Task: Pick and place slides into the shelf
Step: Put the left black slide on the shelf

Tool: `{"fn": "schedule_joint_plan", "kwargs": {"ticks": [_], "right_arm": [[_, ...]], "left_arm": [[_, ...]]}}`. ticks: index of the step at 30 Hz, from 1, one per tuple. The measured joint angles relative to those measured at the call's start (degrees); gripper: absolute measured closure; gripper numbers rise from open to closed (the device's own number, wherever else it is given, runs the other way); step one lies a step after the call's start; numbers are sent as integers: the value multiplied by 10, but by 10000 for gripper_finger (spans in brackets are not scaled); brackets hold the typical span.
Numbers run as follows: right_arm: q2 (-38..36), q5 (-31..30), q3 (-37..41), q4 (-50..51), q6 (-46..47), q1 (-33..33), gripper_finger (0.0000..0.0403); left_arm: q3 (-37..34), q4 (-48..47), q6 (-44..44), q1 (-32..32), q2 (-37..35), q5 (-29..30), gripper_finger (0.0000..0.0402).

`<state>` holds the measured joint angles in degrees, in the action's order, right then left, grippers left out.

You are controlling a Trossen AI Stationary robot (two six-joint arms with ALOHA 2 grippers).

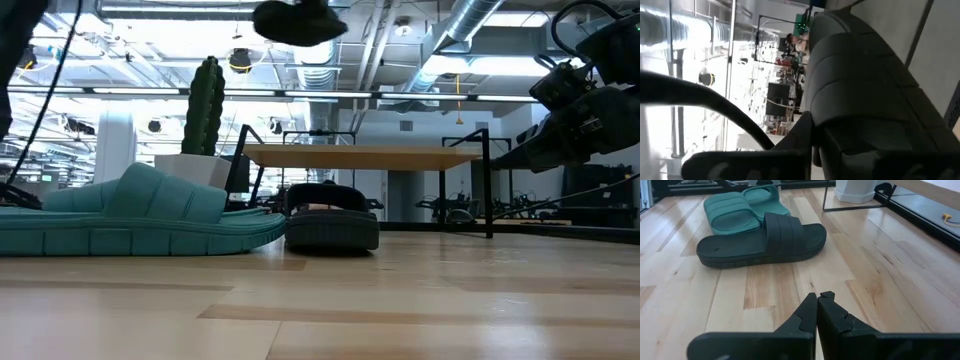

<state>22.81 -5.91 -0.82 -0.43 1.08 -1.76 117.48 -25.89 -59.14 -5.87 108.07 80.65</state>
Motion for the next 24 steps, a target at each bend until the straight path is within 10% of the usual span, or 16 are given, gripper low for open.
{"fn": "schedule_joint_plan", "kwargs": {"ticks": [9, 20, 24], "right_arm": [[0, 0, 0, 0, 0, 0, 403], [0, 0, 0, 0, 0, 0, 403], [0, 0, 0, 0, 0, 0, 403]], "left_arm": [[169, -85, 17, 2, 128, 8, 401], [175, -283, 203, -28, 140, 1, 401], [175, -391, 321, -30, 137, -100, 401]]}}
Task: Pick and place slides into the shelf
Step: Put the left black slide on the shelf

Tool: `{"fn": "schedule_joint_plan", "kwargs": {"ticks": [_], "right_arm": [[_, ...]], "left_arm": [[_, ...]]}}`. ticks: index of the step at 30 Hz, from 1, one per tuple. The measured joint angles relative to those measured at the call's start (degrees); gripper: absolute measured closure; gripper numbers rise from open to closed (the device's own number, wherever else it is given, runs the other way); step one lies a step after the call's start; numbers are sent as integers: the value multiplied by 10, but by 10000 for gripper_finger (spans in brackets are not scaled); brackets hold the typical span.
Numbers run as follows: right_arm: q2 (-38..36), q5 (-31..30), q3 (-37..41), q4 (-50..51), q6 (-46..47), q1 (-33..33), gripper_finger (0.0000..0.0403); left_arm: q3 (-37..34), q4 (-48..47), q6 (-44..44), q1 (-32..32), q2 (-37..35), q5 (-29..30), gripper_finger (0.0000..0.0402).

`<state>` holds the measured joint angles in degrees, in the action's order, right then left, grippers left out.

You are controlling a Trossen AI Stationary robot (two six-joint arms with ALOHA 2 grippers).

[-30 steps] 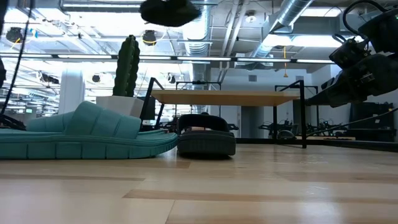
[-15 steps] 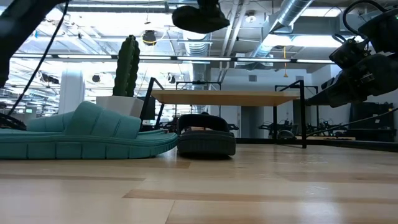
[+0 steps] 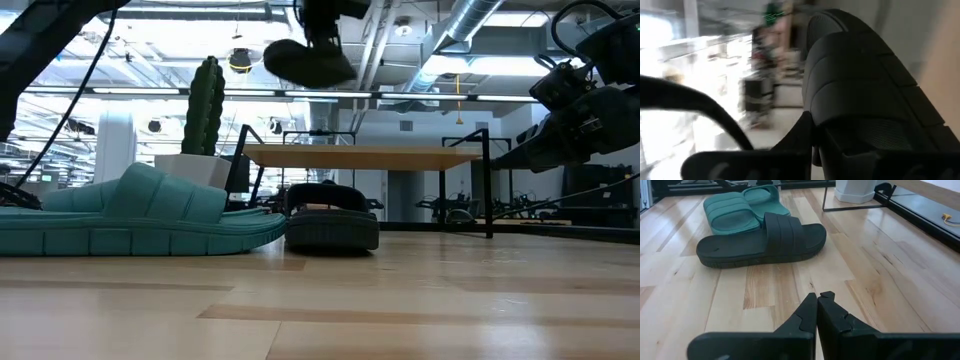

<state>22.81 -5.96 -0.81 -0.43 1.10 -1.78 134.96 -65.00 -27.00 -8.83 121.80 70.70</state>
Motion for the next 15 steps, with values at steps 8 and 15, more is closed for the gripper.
{"fn": "schedule_joint_plan", "kwargs": {"ticks": [8, 15], "right_arm": [[0, 0, 0, 0, 0, 0, 403], [0, 0, 0, 0, 0, 0, 403]], "left_arm": [[0, -196, 186, -23, 0, -127, 401], [0, -250, 246, -38, 0, -178, 401]]}}
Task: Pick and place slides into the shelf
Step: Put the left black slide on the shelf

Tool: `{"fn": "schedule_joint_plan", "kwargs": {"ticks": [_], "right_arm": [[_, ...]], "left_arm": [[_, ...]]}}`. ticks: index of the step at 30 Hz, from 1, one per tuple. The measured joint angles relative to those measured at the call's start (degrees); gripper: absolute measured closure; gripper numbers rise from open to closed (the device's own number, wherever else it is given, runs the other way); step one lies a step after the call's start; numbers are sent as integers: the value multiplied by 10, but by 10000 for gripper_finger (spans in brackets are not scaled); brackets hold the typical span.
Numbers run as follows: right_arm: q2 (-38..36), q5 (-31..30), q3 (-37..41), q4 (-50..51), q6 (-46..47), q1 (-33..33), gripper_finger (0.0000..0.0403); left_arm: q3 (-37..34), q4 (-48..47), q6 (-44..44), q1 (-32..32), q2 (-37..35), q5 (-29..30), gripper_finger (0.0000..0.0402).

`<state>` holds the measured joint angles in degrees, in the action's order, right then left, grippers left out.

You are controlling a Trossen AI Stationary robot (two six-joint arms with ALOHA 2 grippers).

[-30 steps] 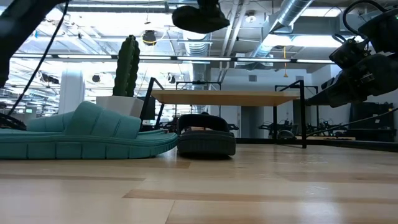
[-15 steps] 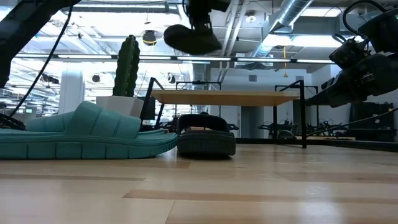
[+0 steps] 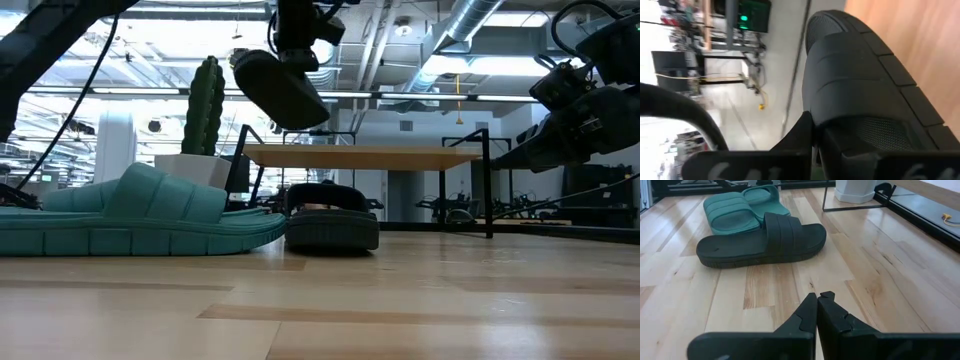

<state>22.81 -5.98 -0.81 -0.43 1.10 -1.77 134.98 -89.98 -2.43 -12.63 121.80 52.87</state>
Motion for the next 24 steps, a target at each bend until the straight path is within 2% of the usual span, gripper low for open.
{"fn": "schedule_joint_plan", "kwargs": {"ticks": [3, 13, 19, 24], "right_arm": [[0, 0, 0, 0, 0, 0, 403], [0, 0, 0, 0, 0, 0, 403], [0, 0, 0, 0, 0, 0, 403], [0, 0, 0, 0, 0, 0, 403]], "left_arm": [[0, 0, 3, -3, 0, -15, 401], [0, 4, -3, 3, -12, 2, 401], [0, 9, -10, 13, -64, 5, 401], [0, 33, 28, 15, -119, 18, 401]]}}
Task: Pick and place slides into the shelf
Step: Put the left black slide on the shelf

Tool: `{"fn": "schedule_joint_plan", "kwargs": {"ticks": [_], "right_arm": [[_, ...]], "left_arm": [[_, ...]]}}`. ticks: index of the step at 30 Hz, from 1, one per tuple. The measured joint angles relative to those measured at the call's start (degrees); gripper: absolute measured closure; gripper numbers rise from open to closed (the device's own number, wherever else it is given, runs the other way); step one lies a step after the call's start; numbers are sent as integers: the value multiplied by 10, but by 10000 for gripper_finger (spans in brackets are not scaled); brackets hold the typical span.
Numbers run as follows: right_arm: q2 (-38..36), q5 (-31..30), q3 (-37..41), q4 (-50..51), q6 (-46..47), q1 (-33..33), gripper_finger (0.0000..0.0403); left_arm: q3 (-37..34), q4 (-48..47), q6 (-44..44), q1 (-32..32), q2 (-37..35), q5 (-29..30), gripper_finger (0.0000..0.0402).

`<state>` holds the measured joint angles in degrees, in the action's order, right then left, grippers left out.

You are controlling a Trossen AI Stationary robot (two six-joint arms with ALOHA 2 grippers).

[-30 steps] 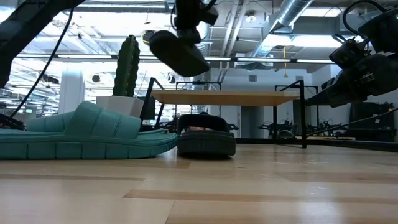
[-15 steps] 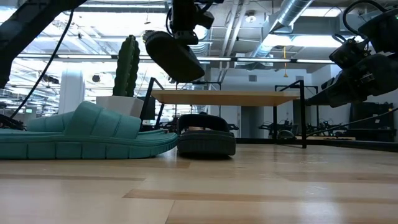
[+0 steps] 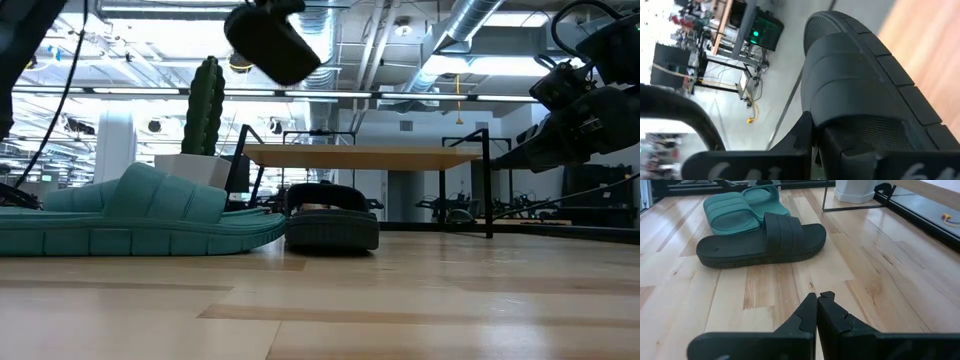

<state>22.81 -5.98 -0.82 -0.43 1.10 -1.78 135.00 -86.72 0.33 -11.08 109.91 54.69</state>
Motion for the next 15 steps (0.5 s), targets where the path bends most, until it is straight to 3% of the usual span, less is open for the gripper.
{"fn": "schedule_joint_plan", "kwargs": {"ticks": [10, 15], "right_arm": [[0, 0, 0, 0, 0, 0, 403], [0, 0, 0, 0, 0, 0, 403]], "left_arm": [[0, 155, -24, 28, -13, 8, 401], [-2, 153, -18, 25, -10, 24, 401]]}}
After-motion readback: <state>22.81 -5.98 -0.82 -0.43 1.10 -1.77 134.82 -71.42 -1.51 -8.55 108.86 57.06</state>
